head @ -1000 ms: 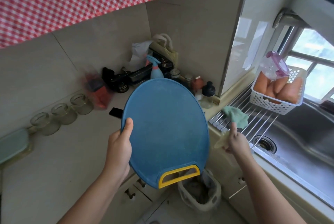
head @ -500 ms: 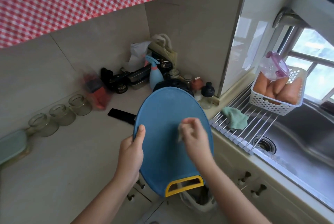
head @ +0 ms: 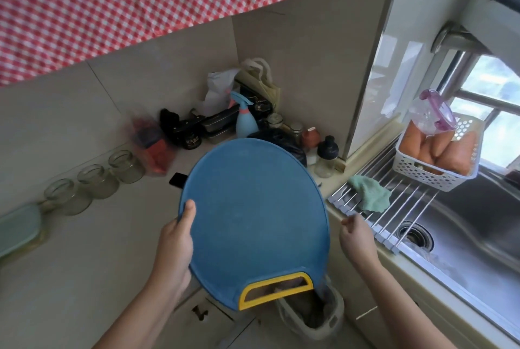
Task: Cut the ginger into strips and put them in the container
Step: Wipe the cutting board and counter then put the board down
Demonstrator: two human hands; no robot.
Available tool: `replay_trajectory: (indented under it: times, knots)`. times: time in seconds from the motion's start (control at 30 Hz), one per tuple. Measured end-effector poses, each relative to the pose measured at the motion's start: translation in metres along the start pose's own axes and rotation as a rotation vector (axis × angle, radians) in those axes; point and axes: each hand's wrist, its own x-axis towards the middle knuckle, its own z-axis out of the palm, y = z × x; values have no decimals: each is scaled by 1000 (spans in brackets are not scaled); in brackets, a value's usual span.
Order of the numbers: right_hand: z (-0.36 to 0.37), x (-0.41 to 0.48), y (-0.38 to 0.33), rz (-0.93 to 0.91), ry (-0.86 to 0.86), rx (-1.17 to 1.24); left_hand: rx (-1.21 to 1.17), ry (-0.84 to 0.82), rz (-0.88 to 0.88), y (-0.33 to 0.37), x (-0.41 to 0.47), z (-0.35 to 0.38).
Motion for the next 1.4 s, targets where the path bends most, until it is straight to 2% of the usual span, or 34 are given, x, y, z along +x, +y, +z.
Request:
replay_trajectory:
  times: [0.23,0.33,0.47,0.53,0.63,0.77,0.9,0.97,1.07,1.3,1.4]
  knots:
    - [16,2,-96,-286,-55,37,-205,118,-72,4,41,-78]
    - [34,2,-138,-252,-148,81,-260,138,-74,7,54,-111]
    - [80,24,-189,-145,-412,126,-312,189,-95,8,78,-143]
    - [108,40,-210,-199,-484,56,-316,182,-107,9,90,-150]
    - [146,64,-240,-291,-430,-56,-302,187,-143,10,107,-153]
    - [180,106,-273,-164,-381,-38,-272,183,-168,9,127,-153]
    - [192,126,-292,-171,-401,217,-275,145,-194,9,138,-154]
    - [188,125,-295,-244,-408,208,-267,135,-197,9,141,-154]
    - [173,113,-287,-336,-306,173,-272,127,-210,11,144,-150]
    - [79,64,-223,-446,255,109,-328,-49,-214,12,133,-107]
    - [35,57,-182,-430,383,62,-372,-109,-242,10,130,-87]
